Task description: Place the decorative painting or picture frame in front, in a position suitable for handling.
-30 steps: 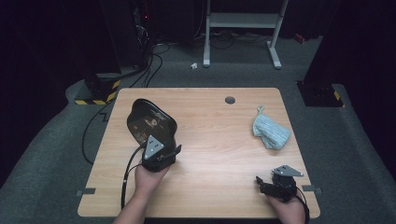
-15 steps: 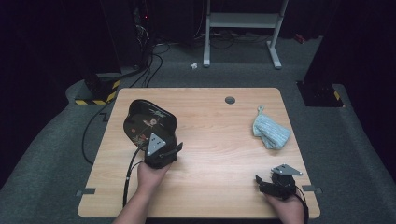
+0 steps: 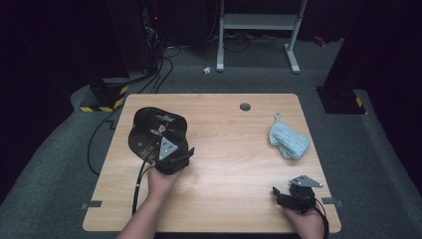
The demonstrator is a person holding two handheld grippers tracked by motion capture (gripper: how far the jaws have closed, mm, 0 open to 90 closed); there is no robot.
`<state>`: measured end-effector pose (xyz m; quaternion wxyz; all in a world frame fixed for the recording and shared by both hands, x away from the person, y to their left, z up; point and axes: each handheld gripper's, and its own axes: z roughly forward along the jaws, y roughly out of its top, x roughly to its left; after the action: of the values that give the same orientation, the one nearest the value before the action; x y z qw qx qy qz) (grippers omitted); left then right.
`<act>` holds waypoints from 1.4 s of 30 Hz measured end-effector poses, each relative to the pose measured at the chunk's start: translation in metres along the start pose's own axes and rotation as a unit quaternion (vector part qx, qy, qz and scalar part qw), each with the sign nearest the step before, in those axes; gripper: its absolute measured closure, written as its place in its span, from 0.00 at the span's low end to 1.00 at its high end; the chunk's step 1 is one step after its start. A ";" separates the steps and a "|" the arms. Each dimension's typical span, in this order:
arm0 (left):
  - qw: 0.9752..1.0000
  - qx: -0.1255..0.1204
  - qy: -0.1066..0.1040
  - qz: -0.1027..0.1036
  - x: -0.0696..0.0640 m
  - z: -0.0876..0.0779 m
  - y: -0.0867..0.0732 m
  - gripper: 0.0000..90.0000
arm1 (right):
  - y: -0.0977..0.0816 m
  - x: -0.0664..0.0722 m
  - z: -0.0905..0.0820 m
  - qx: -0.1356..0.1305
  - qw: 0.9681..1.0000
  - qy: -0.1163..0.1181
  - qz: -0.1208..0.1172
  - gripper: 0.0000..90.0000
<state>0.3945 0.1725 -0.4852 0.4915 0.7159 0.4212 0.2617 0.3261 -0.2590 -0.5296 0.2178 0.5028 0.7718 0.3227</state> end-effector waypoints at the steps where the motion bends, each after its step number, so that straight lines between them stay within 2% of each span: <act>1: 1.000 -0.002 0.000 -0.003 0.001 0.001 0.000 0.55 | 0.000 0.000 0.000 0.000 1.000 -0.001 0.000 0.25; 8: 1.000 -0.008 0.001 -0.005 0.003 -0.006 0.002 0.55 | 0.000 0.000 0.000 -0.001 1.000 -0.001 0.002 0.26; 12: 1.000 -0.011 -0.002 0.000 0.003 -0.018 0.003 0.55 | 0.000 0.000 0.000 -0.001 1.000 -0.001 0.001 0.26; 18: 1.000 -0.014 0.000 -0.010 0.008 -0.043 -0.001 0.56 | 0.001 -0.001 0.000 0.000 1.000 0.004 -0.001 0.25; 24: 0.999 -0.004 0.025 -0.020 0.022 -0.069 -0.015 0.56 | 0.003 -0.003 0.002 -0.001 1.000 0.009 0.003 0.24; 25: 0.999 -0.004 0.025 -0.020 0.022 -0.069 -0.015 0.55 | 0.003 -0.004 0.003 0.000 1.000 0.011 0.004 0.24; 26: 0.999 0.000 0.032 -0.026 0.029 -0.078 -0.020 0.55 | 0.004 -0.004 0.003 0.002 1.000 0.012 0.001 0.24; 31: 0.998 0.008 0.053 -0.030 0.040 -0.098 -0.036 0.55 | 0.004 -0.004 0.004 0.000 1.000 0.012 -0.002 0.24; 35: 0.997 0.013 0.066 -0.046 0.051 -0.111 -0.046 0.55 | 0.005 -0.003 0.005 0.002 1.000 0.010 -0.007 0.24; 39: 0.995 0.016 0.084 -0.047 0.061 -0.119 -0.054 0.54 | 0.006 -0.003 0.005 0.002 1.000 0.010 -0.007 0.24; 42: 0.994 0.017 0.090 -0.053 0.067 -0.121 -0.057 0.50 | 0.006 -0.003 0.005 0.002 1.000 0.010 -0.007 0.24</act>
<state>0.3133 0.2979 -0.4949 0.4528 0.6743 0.5055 0.2912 0.3341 -0.2584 -0.5292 0.2117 0.4945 0.7781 0.3244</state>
